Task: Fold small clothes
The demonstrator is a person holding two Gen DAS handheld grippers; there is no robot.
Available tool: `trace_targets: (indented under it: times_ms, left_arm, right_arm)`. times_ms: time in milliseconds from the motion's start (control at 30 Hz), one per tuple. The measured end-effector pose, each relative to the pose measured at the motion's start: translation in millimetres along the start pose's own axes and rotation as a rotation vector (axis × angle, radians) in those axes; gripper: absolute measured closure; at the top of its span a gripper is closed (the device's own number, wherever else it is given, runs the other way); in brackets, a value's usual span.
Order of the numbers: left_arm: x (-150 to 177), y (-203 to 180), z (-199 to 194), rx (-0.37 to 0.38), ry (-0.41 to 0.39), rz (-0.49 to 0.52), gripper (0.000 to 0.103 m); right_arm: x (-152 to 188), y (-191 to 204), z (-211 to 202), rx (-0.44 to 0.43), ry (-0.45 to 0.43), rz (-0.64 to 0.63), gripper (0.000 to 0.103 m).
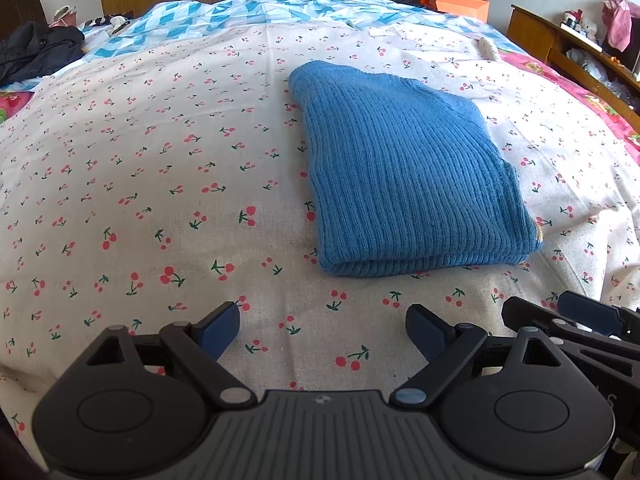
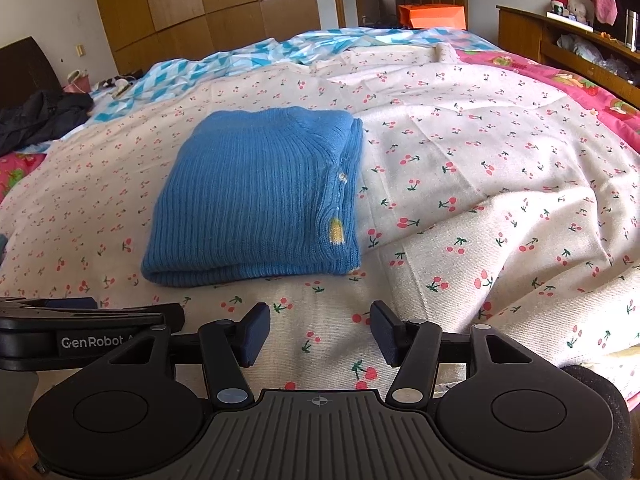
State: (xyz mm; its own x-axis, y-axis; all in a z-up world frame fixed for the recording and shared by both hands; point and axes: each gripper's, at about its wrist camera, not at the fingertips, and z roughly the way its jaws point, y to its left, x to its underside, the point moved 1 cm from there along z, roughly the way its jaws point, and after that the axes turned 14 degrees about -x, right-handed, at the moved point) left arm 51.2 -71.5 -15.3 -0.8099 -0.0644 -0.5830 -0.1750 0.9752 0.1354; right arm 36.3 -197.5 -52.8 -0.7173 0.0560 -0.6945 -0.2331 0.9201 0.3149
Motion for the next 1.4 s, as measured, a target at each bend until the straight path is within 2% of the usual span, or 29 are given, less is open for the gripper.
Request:
trace_targets:
  times_ms: [1400]
  left_arm:
    - [1.1, -1.5, -1.1, -0.037, 0.024, 0.021, 0.009]
  right_arm:
    - [0.1, -1.9, 2.3, -0.003, 0.016, 0.011, 0.046]
